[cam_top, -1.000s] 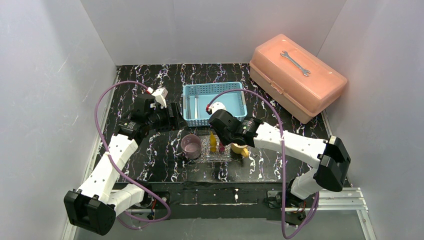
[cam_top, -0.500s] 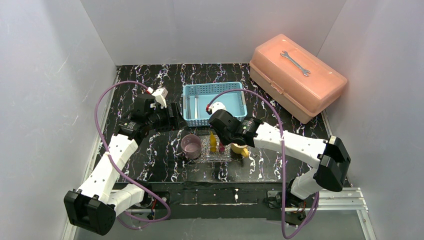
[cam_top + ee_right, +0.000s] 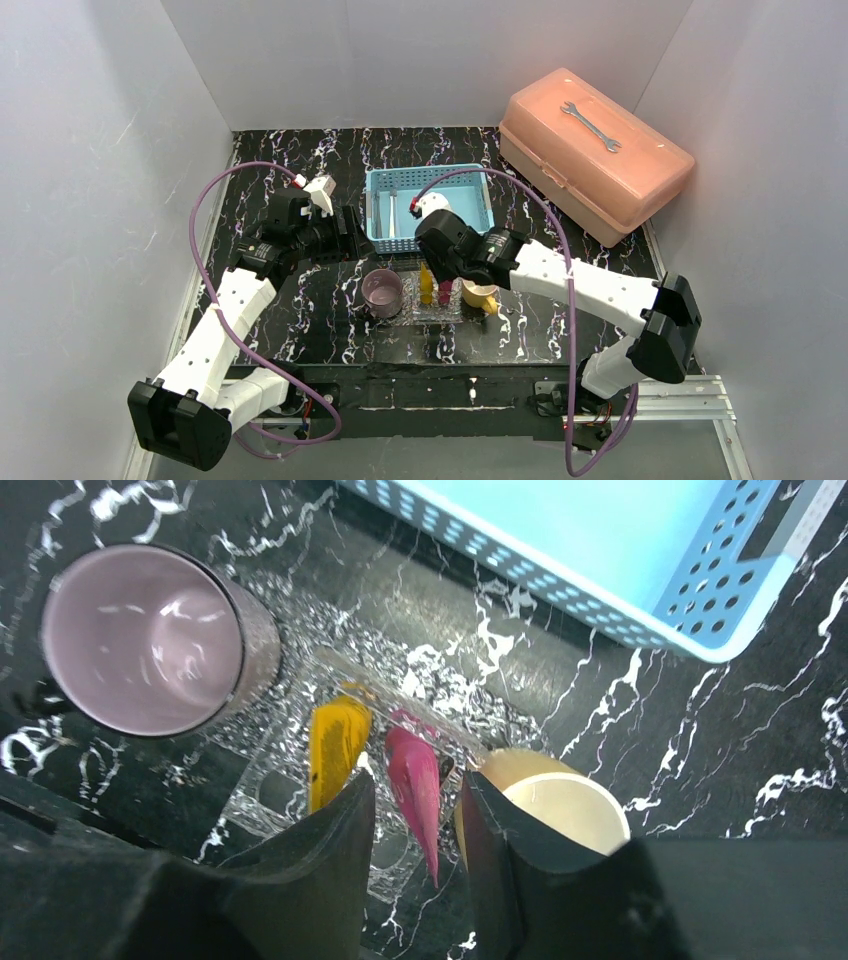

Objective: Prepare toiletry sets of a toothbrush and toothpaste on the tray

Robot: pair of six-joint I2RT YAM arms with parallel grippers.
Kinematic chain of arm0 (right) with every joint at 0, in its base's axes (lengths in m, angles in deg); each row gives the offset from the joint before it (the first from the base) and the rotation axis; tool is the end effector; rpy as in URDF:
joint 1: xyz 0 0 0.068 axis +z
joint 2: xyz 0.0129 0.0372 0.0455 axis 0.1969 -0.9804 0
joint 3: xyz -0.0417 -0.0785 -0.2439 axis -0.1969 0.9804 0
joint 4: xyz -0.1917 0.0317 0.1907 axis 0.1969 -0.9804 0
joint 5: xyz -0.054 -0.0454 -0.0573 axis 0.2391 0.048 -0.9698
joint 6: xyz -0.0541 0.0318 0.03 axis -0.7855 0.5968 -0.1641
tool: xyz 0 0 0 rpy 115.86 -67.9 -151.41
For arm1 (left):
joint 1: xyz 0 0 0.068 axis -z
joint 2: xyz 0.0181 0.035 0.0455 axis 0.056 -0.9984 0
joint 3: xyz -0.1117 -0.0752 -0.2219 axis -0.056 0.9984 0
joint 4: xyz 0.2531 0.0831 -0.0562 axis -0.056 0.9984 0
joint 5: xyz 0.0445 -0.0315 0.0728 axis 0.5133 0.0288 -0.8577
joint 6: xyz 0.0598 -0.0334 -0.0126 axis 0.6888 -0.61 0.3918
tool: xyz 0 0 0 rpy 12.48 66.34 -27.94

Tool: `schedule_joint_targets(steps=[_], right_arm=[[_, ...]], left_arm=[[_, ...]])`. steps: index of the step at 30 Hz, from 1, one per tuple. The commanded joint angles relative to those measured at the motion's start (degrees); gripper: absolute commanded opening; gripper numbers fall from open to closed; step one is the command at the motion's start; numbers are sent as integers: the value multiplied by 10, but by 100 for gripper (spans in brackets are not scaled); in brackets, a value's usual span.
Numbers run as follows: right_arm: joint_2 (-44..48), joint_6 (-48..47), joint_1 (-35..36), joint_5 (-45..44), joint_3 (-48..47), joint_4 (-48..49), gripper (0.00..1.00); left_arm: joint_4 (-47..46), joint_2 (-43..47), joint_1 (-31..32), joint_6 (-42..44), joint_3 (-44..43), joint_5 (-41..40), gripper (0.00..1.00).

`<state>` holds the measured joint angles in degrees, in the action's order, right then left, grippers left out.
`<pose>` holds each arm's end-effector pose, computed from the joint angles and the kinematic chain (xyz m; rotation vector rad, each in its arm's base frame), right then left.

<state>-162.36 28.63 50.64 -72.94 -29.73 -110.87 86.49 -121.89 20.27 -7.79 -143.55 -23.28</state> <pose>0.1830 0.2930 0.2725 -0.6711 2.2349 0.1639 0.2427 -0.0920 0.3003 0.0507 2.2239 -0.7227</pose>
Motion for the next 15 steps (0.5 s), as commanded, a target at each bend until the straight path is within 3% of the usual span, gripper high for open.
schedule_joint_targets(steps=[1, 15], right_arm=[[1, -14, 3, -16, -65, 9, 46], [-120, -54, -17, -10, -223, 19, 52]], left_arm=[[6, 6, 3, 7, 5, -1, 73], [10, 12, 2, 12, 5, -11, 73]])
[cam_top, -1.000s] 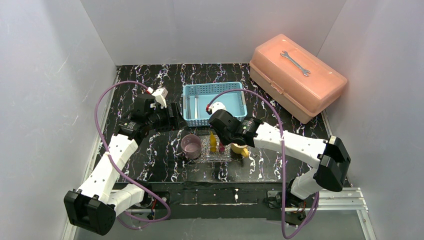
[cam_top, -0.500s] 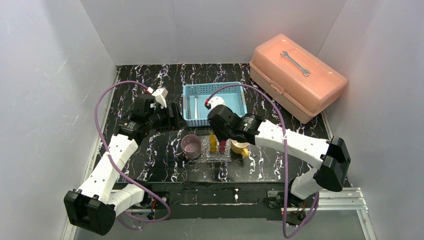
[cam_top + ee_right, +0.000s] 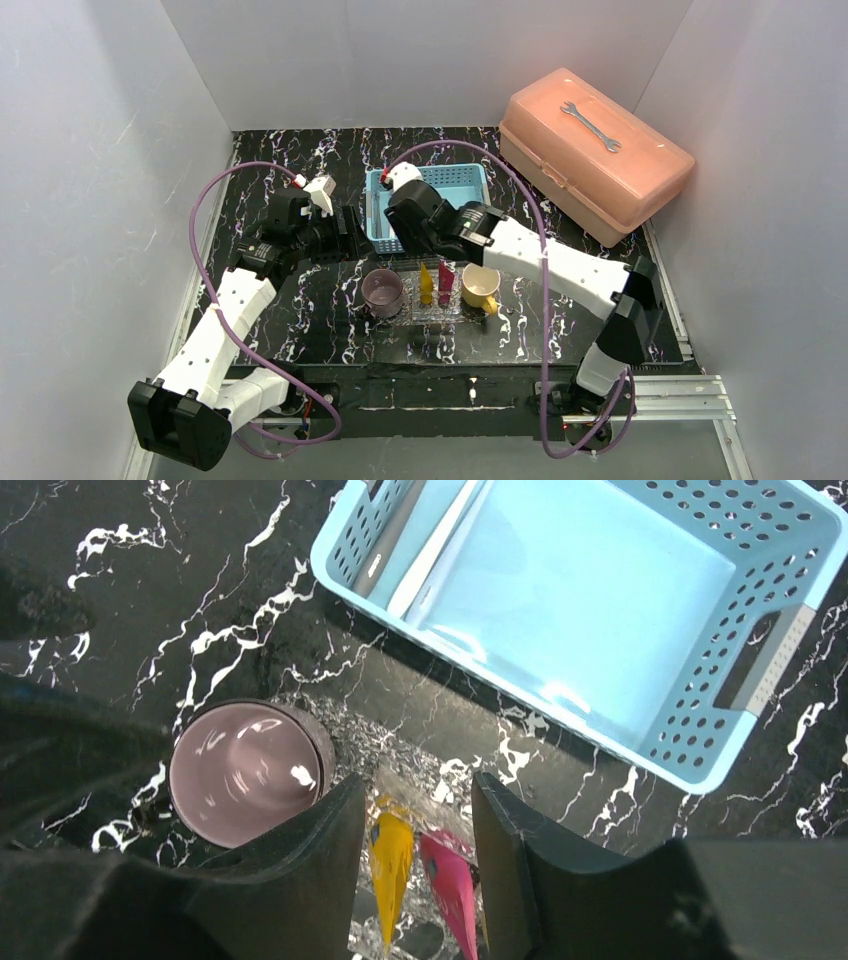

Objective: Prepare toiletry sets of a toothbrush and toothpaste on the tray

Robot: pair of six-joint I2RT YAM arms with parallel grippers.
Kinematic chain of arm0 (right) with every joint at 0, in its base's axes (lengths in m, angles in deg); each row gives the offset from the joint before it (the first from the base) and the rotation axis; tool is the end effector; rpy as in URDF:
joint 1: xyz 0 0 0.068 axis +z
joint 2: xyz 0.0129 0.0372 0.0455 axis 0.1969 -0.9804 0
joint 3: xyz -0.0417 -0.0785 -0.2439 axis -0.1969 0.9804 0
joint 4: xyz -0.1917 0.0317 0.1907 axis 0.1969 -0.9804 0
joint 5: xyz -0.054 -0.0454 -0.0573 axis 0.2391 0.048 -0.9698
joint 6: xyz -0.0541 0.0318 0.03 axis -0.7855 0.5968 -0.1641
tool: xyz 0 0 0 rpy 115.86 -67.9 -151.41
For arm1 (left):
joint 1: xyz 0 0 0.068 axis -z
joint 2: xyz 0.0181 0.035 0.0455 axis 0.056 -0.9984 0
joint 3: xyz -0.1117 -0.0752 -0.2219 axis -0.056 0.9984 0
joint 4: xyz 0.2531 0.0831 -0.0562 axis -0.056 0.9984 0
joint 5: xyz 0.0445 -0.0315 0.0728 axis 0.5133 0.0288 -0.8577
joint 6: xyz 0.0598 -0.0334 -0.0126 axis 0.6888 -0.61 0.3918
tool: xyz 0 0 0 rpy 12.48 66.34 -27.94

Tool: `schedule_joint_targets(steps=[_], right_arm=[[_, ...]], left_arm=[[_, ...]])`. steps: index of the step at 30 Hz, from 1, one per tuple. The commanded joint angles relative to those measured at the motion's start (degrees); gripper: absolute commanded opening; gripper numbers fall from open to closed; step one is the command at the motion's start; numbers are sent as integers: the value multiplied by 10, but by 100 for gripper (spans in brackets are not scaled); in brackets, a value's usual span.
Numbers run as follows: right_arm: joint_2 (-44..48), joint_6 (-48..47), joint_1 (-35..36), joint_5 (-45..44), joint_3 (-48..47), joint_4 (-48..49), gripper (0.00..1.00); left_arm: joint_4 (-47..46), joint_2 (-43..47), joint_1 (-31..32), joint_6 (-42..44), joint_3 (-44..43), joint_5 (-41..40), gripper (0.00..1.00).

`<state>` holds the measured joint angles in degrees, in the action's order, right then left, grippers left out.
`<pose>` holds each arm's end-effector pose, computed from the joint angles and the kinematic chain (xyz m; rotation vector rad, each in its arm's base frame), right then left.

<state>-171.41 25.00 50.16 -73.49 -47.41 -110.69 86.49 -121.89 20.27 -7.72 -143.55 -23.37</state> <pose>0.2093 0.3345 0.3258 -0.6456 2.1099 0.2354 0.2428 -0.0919 0.3003 0.0511 2.2236 -0.7204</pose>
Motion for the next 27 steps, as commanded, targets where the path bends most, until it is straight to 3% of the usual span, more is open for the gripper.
schedule_joint_targets(steps=[1, 27], right_arm=[[-39, -17, -18, 0, -55, 20, 52], [-317, 35, -129, 88, -228, 56, 52]], left_arm=[[12, 13, 2, 13, 4, -13, 73], [19, 25, 1, 18, 2, -38, 74]])
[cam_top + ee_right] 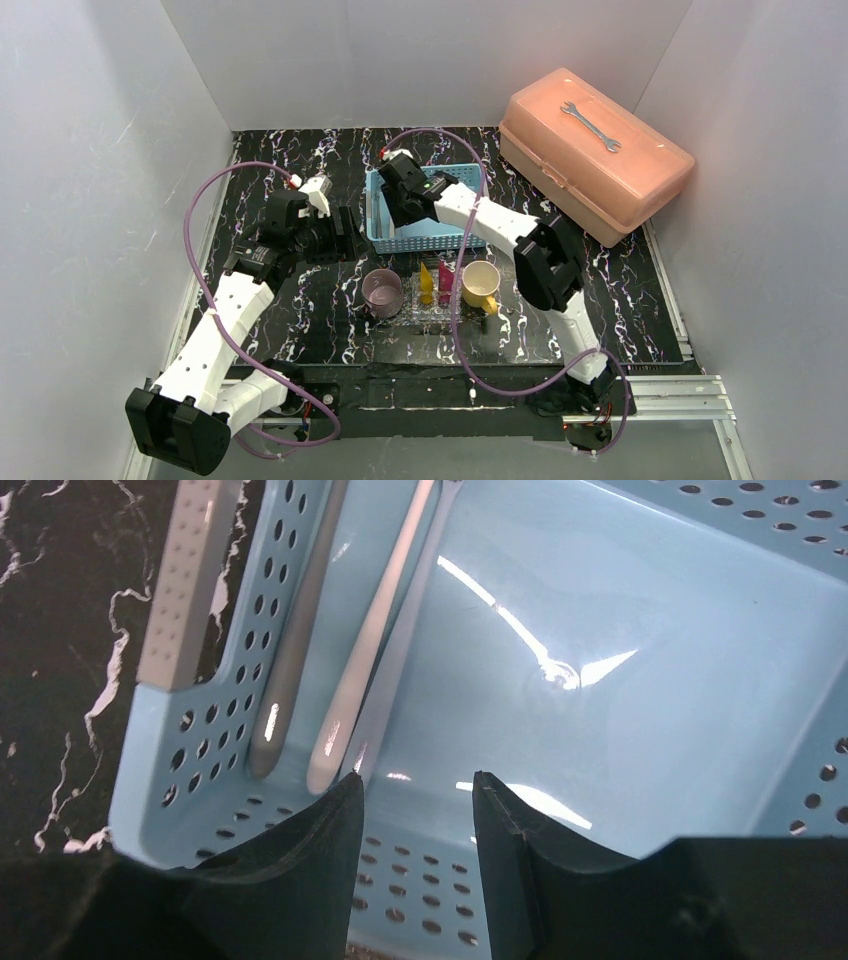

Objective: Prepare toiletry sets of a toothbrush and toothpaste on the tray

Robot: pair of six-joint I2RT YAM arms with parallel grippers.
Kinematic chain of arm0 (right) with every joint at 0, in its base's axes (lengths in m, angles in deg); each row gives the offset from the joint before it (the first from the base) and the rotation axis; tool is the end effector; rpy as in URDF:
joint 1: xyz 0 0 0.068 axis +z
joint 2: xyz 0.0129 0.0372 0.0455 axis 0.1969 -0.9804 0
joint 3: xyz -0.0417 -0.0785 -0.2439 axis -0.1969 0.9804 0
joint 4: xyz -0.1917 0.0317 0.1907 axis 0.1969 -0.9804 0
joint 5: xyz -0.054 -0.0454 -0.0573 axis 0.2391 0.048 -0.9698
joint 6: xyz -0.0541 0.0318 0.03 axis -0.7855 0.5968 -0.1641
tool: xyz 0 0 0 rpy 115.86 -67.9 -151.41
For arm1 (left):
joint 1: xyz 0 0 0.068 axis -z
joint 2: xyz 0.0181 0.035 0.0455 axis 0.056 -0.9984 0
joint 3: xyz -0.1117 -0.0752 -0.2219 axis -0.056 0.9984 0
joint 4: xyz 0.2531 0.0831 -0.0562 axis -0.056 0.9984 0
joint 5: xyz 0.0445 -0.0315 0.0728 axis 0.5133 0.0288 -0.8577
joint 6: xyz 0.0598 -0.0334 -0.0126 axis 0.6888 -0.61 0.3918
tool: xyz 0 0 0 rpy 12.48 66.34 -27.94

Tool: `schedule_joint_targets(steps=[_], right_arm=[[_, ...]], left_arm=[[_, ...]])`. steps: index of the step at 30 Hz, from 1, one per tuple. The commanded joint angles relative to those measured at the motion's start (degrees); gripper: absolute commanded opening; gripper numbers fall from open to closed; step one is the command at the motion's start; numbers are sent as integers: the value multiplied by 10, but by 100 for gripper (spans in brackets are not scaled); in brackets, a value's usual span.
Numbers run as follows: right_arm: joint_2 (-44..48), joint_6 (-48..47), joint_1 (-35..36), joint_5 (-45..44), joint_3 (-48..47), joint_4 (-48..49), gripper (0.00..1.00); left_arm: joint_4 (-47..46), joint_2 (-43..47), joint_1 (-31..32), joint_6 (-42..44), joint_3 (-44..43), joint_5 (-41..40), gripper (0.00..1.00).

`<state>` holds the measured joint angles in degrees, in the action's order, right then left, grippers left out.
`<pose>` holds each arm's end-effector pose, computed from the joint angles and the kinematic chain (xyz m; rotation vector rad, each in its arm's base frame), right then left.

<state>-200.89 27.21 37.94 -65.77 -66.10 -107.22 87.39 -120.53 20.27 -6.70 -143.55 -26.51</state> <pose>0.3449 0.3742 0.2211 -0.5035 2.3074 0.1881 0.2390 -0.0876 0.3037 0.0392 2.2089 -0.6534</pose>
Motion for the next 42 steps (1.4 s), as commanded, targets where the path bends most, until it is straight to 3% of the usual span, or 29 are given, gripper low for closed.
schedule_joint_targets(steps=[1, 13, 42], right_arm=[[-31, 14, -8, 12, -49, 22, 52], [-112, 30, -22, 27, -126, 18, 51], [-175, 47, -34, 37, -149, 33, 42]], left_arm=[[10, 12, 1, 7, 2, -7, 73], [10, 11, 2, 7, 2, -4, 74], [10, -1, 1, 7, -2, -1, 74]])
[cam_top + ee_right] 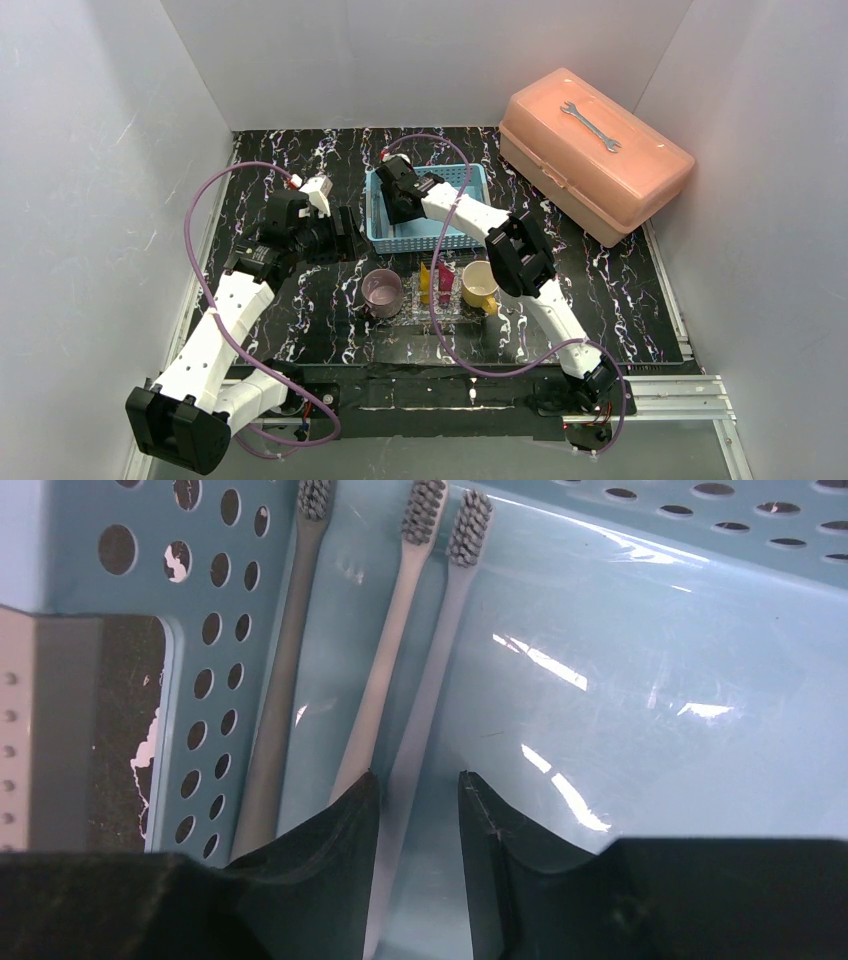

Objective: Prepare toiletry sets of a toothbrush and toothpaste on the tray

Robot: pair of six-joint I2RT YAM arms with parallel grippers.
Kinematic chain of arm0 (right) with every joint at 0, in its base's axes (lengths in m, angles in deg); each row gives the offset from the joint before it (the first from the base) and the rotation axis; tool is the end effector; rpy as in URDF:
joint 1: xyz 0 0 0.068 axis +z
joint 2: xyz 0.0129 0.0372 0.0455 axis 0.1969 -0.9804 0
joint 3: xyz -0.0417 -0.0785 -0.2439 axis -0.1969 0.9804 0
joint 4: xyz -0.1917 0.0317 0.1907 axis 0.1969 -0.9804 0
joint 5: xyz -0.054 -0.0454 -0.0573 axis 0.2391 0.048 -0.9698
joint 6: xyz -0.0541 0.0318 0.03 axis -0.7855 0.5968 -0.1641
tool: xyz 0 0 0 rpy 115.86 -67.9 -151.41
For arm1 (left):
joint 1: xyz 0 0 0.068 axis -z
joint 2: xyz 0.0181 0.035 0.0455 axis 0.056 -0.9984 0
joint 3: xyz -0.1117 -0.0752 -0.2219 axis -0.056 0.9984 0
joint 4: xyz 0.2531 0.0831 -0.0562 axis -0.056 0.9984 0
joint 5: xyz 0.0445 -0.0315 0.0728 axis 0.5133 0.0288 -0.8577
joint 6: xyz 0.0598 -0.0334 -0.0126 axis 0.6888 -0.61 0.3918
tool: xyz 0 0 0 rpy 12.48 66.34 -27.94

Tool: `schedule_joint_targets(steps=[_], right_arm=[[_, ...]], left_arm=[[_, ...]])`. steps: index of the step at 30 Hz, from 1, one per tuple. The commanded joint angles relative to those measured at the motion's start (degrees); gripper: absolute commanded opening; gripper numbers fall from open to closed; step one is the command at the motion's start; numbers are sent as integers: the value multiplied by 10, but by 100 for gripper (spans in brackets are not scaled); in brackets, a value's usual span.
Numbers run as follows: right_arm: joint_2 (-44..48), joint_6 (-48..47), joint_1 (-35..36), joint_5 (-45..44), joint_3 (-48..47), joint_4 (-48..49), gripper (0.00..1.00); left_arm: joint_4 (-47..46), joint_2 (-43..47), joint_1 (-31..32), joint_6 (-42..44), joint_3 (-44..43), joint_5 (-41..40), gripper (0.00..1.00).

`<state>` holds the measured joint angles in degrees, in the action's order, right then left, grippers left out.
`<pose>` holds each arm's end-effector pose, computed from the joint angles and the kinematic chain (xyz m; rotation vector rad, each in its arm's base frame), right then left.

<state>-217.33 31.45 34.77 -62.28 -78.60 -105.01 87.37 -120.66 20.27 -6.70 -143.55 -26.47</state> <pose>0.3972 0.3928 0.1517 -0.3948 2.3814 0.2405 0.2394 -0.0878 0.3032 0.0393 2.2109 -0.6538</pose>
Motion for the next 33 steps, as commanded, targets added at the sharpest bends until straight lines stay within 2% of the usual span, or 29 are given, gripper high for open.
schedule_joint_targets(steps=[1, 7, 17, 19, 24, 33], right_arm=[[-13, 4, -2, 2, -24, 11, 42], [-25, -7, -3, -14, -25, -6, 40], [-21, -20, -3, -35, -10, -21, 26], [-18, -22, -3, -30, -4, -21, 22], [-8, -21, -5, -11, 17, -14, 1], [20, -25, -5, -13, 30, -4, 1]], left_arm=[[10, 0, 1, 7, -2, -1, 74], [11, 0, -1, 8, -1, -1, 74], [11, 1, -3, 7, -1, 0, 74], [11, 0, -3, 7, -2, 1, 74], [11, 2, -4, 7, -1, 1, 74], [11, 4, -4, 7, -1, 1, 74]])
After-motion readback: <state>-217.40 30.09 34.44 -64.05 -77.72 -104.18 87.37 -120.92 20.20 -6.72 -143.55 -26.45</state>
